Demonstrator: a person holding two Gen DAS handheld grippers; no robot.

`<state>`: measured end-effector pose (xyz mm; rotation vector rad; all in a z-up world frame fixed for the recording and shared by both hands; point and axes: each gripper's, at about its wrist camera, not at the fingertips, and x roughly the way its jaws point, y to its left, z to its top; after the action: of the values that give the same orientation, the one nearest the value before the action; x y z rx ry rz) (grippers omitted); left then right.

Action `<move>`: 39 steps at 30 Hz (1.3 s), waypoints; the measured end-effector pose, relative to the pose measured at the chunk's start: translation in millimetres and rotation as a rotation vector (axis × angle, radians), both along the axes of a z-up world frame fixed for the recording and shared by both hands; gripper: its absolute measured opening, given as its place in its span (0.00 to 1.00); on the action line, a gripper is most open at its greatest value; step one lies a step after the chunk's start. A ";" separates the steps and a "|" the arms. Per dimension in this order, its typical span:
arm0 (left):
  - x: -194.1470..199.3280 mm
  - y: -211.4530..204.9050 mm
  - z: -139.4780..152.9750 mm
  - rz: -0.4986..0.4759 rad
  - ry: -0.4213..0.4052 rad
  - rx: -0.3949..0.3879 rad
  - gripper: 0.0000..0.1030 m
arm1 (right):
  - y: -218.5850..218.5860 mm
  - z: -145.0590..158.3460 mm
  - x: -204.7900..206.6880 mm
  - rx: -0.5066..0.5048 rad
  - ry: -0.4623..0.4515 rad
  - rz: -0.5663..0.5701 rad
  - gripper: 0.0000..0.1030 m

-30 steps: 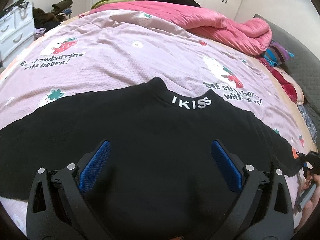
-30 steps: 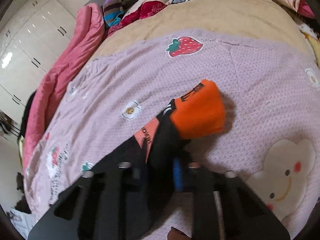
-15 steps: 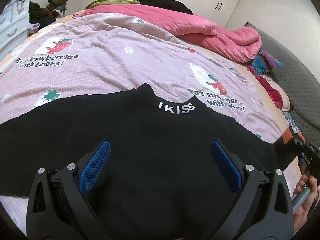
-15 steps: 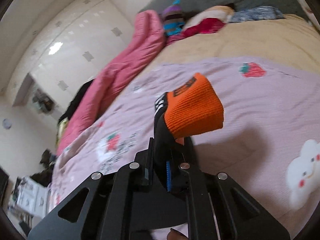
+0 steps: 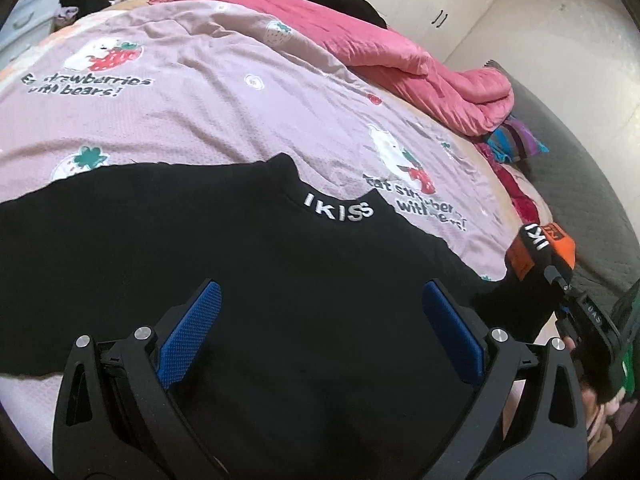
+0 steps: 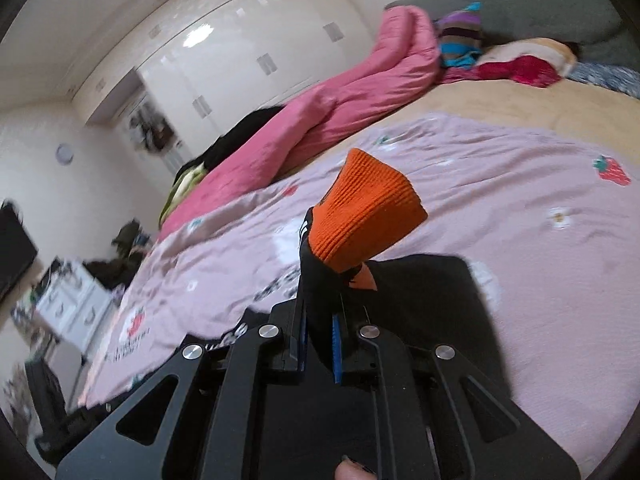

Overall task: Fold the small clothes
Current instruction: 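Lift the sleeve with the right gripper and fold it across the shirt body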

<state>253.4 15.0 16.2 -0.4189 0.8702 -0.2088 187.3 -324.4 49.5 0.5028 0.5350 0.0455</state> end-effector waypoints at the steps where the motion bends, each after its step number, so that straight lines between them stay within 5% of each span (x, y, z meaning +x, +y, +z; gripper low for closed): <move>1: -0.4 0.5 0.3 0.003 0.000 0.006 0.92 | 9.5 -1.5 2.1 -0.015 0.005 0.024 0.08; 17: 4.7 29.0 -14.4 0.025 0.082 -0.189 0.92 | 121.6 -44.9 16.5 -0.178 0.120 0.326 0.13; 24: 8.6 24.8 -26.2 0.002 0.112 -0.219 0.92 | 151.7 -54.2 6.7 -0.197 0.148 0.461 0.35; 29: 8.9 18.2 -30.4 -0.040 0.115 -0.255 0.92 | 160.1 -51.8 -10.6 -0.206 0.143 0.547 0.60; 36: 7.2 -5.5 -44.7 -0.088 0.146 -0.225 0.89 | 139.6 -37.3 -25.0 -0.197 0.128 0.535 0.67; 39: 5.5 -22.0 -49.8 -0.143 0.148 -0.228 0.78 | 111.7 -28.9 -23.1 -0.209 0.132 0.427 0.69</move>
<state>259.0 -7.0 -33.6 -0.5908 1.0267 -0.4151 164.3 -212.7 20.5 0.1817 0.7612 0.3619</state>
